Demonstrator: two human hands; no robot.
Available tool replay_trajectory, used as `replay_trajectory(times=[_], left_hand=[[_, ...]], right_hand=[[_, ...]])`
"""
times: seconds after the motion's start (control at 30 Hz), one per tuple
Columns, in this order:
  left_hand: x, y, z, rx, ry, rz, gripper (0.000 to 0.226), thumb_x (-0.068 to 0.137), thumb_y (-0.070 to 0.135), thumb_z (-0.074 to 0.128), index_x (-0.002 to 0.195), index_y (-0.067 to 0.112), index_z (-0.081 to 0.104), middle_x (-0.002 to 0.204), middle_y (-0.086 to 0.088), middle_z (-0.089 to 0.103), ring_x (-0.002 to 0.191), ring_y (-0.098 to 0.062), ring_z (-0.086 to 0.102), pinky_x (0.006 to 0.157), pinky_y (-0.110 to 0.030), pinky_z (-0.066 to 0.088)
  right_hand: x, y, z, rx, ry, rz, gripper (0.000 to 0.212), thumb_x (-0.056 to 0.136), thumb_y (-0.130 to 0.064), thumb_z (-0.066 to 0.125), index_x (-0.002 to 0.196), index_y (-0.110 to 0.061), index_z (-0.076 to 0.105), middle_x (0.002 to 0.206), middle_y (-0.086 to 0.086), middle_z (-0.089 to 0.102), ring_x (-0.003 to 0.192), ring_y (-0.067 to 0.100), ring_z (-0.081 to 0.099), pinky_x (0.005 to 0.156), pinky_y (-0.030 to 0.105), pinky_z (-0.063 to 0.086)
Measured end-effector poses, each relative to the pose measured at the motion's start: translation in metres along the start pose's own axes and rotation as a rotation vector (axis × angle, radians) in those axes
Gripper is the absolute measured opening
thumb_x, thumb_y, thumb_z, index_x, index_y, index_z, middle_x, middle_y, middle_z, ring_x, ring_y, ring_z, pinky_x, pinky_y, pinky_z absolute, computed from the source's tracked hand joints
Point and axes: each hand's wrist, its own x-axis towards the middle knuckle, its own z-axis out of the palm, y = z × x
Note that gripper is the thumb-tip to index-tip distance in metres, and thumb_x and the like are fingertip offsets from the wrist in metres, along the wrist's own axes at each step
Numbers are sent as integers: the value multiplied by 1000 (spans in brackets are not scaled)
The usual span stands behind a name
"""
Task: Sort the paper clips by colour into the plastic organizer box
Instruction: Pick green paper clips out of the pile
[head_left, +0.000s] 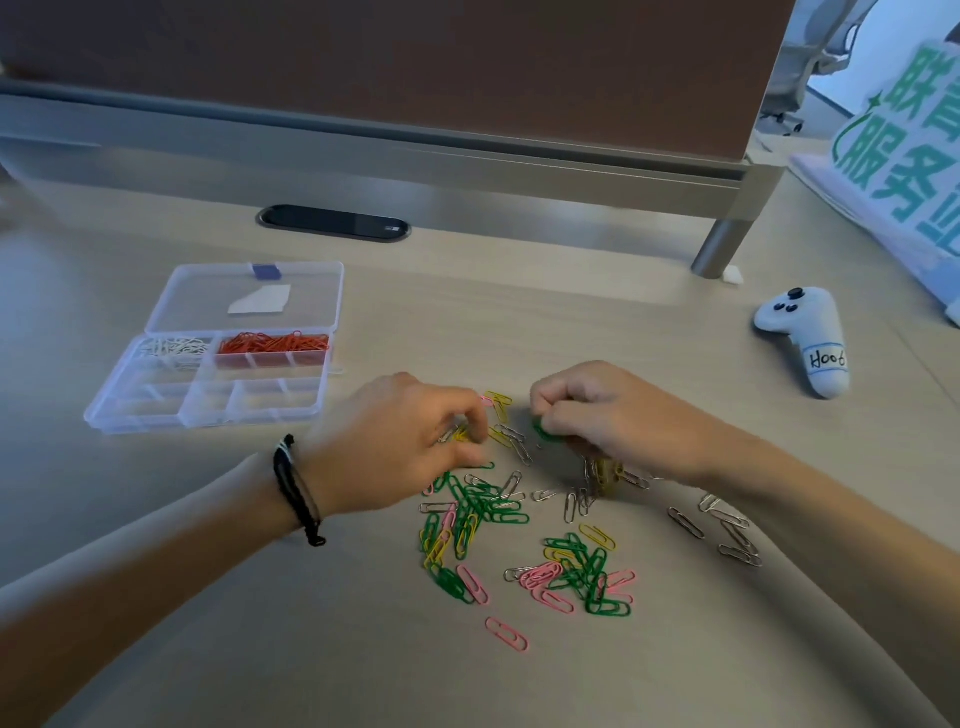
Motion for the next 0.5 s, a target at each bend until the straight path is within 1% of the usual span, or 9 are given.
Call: replay_trajectory(times=[0.07, 0.1, 0.17, 0.23, 0.3, 0.33, 0.37, 0.43, 0.5], left_hand=[[1, 1, 0, 219, -34, 122, 16, 90, 48, 57, 92, 33, 64, 49, 9, 44, 50, -6, 46, 54, -30, 44], [1, 1, 0, 327, -47, 194, 12, 90, 43, 59, 90, 32, 63, 49, 9, 46, 48, -10, 49, 50, -29, 43], [3, 1, 3, 534, -77, 298, 13, 83, 32, 73, 82, 25, 61, 48, 6, 50, 39, -20, 50, 42, -25, 31], [7, 3, 5, 682, -89, 340, 21, 76, 27, 79, 79, 21, 58, 47, 3, 51, 35, -22, 47, 42, -25, 22], [11, 8, 3, 687, -81, 318, 17, 85, 27, 68, 90, 22, 52, 54, 2, 54, 45, -24, 52, 46, -29, 25], [14, 9, 0, 608, -88, 252, 11, 92, 27, 58, 95, 24, 47, 58, 2, 52, 51, -23, 52, 51, -30, 29], [16, 8, -3, 402, -80, 149, 6, 97, 25, 50, 97, 25, 43, 58, 3, 48, 52, -19, 48, 53, -30, 31], [19, 5, -10, -294, -81, -57, 7, 100, 22, 44, 94, 19, 43, 51, 7, 38, 44, -10, 32, 46, -25, 30], [17, 2, -20, -1034, -107, -230, 12, 98, 23, 40, 88, 16, 41, 52, 5, 26, 42, -9, 17, 38, -20, 16]], right_hand=[[-3, 4, 2, 495, -84, 64, 15, 84, -16, 45, 70, -12, 41, 57, -2, 27, 49, 12, 20, 45, 26, 13], [-5, 5, 5, 737, -145, 72, 14, 84, -15, 43, 72, -12, 39, 56, -1, 25, 47, 12, 18, 45, 27, 10], [-7, 7, 10, 1176, -286, 46, 15, 88, -13, 35, 73, -12, 36, 57, -1, 23, 46, 11, 16, 44, 28, 7], [-8, 7, 16, 1404, -341, 23, 15, 87, -15, 30, 73, -14, 33, 58, 0, 19, 47, 10, 11, 44, 27, 5], [-7, 3, 22, 1480, -339, 1, 17, 88, -18, 29, 72, -15, 29, 58, 0, 17, 48, 11, 7, 45, 27, 3], [-6, 2, 25, 1495, -334, -3, 21, 91, -20, 28, 71, -15, 28, 57, 0, 17, 48, 11, 7, 44, 27, 3], [-3, 1, 28, 1496, -330, 2, 26, 94, -24, 28, 70, -15, 28, 56, 0, 17, 47, 11, 8, 44, 27, 3], [2, 0, 32, 1475, -316, 25, 34, 100, -28, 32, 69, -15, 28, 54, -1, 18, 45, 10, 12, 42, 25, 5], [6, -2, 33, 1426, -305, 43, 34, 101, -24, 37, 68, -15, 33, 53, -3, 19, 43, 9, 15, 41, 23, 7]])
